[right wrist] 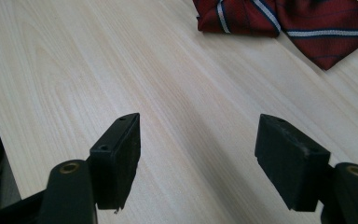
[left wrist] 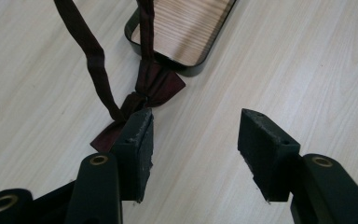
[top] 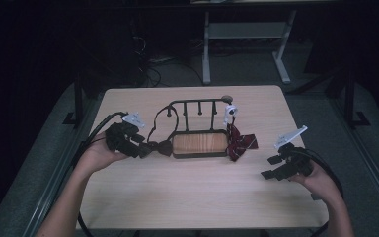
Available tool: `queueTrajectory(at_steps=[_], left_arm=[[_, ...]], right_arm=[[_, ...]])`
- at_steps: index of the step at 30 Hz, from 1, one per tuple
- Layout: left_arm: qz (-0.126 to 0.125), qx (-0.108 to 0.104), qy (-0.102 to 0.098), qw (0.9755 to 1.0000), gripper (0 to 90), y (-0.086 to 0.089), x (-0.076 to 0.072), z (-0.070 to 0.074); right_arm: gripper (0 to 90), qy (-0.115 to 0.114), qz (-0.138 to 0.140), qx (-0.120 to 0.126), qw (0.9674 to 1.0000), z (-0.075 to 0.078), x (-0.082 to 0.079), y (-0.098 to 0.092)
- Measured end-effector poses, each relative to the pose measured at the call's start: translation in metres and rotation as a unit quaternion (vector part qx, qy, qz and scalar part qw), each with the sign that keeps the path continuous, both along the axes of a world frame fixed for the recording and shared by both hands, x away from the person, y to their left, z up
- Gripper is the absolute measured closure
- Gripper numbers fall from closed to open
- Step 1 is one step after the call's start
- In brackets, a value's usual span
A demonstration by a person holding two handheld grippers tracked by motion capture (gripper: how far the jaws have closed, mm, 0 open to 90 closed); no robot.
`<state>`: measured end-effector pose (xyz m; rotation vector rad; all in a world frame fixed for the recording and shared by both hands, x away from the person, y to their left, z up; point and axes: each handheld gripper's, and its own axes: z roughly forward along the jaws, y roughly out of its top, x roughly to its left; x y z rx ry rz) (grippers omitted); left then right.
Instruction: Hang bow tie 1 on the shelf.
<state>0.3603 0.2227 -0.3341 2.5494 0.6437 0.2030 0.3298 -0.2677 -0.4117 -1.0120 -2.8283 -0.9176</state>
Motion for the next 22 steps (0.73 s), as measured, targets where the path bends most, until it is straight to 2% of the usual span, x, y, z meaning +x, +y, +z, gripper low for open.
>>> queueTrajectory(at_steps=[14,22], left_arm=[[0.005,-0.008,-0.002,1.0000,41.2,0.008,-0.015,-0.023],[0.004,-0.010,-0.010,0.9999,38.5,0.010,-0.023,-0.037]], right_arm=[[31.0,0.003,0.001,-0.003,1.0000,-0.001,-0.001,0.001],[30.7,0.001,0.004,-0.002,1.0000,-0.004,0.000,0.001]])
